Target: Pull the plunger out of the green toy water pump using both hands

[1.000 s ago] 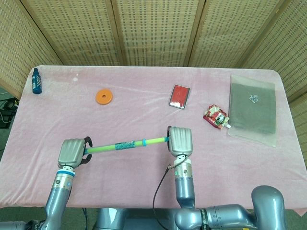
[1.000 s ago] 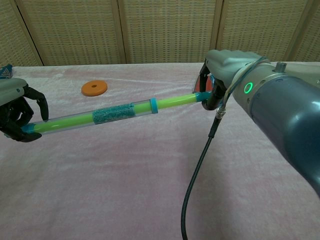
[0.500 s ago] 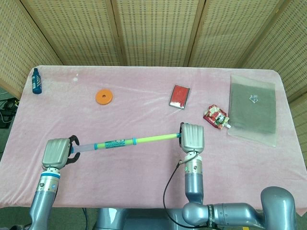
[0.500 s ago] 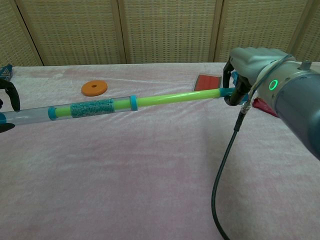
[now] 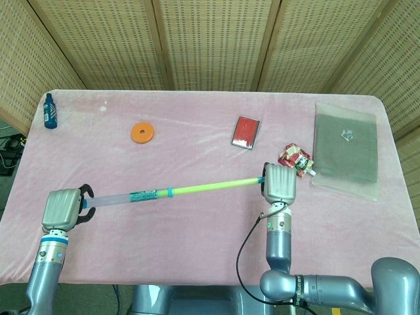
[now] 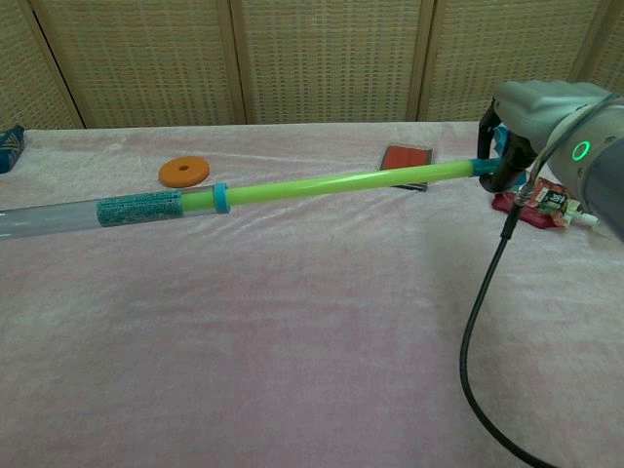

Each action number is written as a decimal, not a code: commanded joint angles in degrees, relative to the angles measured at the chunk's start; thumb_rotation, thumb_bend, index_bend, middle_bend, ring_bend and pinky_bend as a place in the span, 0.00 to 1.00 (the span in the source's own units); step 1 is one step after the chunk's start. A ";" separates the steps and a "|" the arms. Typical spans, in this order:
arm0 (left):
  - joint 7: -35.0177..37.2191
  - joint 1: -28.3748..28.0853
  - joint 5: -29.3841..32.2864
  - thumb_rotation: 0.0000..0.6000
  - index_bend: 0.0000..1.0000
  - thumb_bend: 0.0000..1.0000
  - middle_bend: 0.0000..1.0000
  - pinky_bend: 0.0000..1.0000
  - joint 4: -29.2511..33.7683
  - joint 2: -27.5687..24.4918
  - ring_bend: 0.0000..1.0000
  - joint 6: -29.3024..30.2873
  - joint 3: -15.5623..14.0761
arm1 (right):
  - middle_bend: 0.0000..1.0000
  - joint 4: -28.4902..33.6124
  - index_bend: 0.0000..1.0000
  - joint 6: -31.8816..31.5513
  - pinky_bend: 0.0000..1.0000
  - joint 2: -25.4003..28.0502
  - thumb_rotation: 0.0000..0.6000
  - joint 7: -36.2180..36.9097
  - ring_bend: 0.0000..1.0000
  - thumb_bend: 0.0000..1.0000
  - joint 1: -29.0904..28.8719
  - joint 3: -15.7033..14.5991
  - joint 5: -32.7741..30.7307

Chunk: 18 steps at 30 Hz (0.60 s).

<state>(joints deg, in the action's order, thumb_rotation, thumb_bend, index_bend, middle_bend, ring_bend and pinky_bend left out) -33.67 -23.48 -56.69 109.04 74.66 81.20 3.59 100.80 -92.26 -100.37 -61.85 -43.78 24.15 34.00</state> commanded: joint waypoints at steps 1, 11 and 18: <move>0.03 0.08 -0.15 1.00 0.56 0.53 0.81 0.66 -0.37 0.04 0.73 -0.20 0.06 | 1.00 -0.11 0.87 -0.08 0.86 0.38 1.00 -0.05 0.99 0.61 0.13 0.14 -0.33; -0.53 -0.06 -0.11 1.00 0.55 0.53 0.81 0.66 -1.13 0.66 0.73 -0.82 1.07 | 1.00 -0.89 0.87 -0.13 0.86 1.42 1.00 0.65 0.99 0.61 0.56 0.08 -0.85; -2.16 -0.67 0.62 1.00 0.47 0.47 0.74 0.65 -1.65 1.71 0.69 -1.71 1.56 | 1.00 -1.49 0.84 -0.81 0.85 2.07 1.00 0.62 0.97 0.58 0.42 -0.26 0.08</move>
<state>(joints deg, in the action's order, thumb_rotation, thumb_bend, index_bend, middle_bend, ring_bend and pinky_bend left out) -35.67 -24.05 -56.12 107.51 76.23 79.59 5.10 99.53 -92.87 -98.38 -61.20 -43.34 24.06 33.79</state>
